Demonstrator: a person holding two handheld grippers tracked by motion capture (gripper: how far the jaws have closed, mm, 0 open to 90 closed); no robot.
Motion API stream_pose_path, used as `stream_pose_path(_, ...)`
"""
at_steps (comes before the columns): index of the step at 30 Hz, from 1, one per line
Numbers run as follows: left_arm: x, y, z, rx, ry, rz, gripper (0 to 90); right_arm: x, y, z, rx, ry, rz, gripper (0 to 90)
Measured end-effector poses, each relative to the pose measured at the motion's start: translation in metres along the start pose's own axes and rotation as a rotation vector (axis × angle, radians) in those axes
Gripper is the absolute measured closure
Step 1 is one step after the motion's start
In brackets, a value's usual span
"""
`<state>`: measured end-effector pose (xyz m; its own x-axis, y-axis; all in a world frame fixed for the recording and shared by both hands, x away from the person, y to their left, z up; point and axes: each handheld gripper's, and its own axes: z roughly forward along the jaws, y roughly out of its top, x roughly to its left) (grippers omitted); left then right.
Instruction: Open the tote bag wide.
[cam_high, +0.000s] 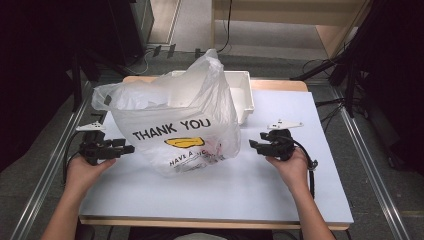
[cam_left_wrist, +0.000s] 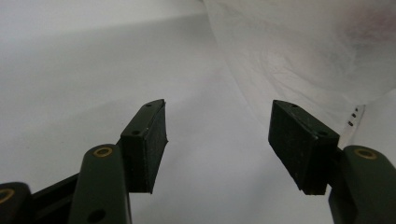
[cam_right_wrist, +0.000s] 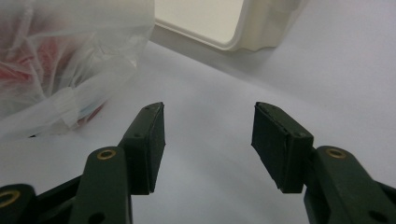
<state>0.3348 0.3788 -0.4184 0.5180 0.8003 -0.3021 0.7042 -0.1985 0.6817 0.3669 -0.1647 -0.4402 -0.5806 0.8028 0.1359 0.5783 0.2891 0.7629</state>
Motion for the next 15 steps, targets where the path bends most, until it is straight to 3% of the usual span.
stream_pose_path(5,-0.007,0.003,-0.008,0.01,-0.007,0.009,46.8,0.001,0.006,-0.004,0.002,0.042,0.02,51.6)
stream_pose_path(11,-0.012,0.006,-0.017,0.03,-0.02,0.022,55.6,0.004,0.012,-0.012,-0.005,0.051,0.022,55.9)
stream_pose_path(15,-0.013,0.009,-0.026,0.049,-0.054,-0.004,63.9,0.011,0.02,-0.017,-0.001,0.093,0.034,61.1)
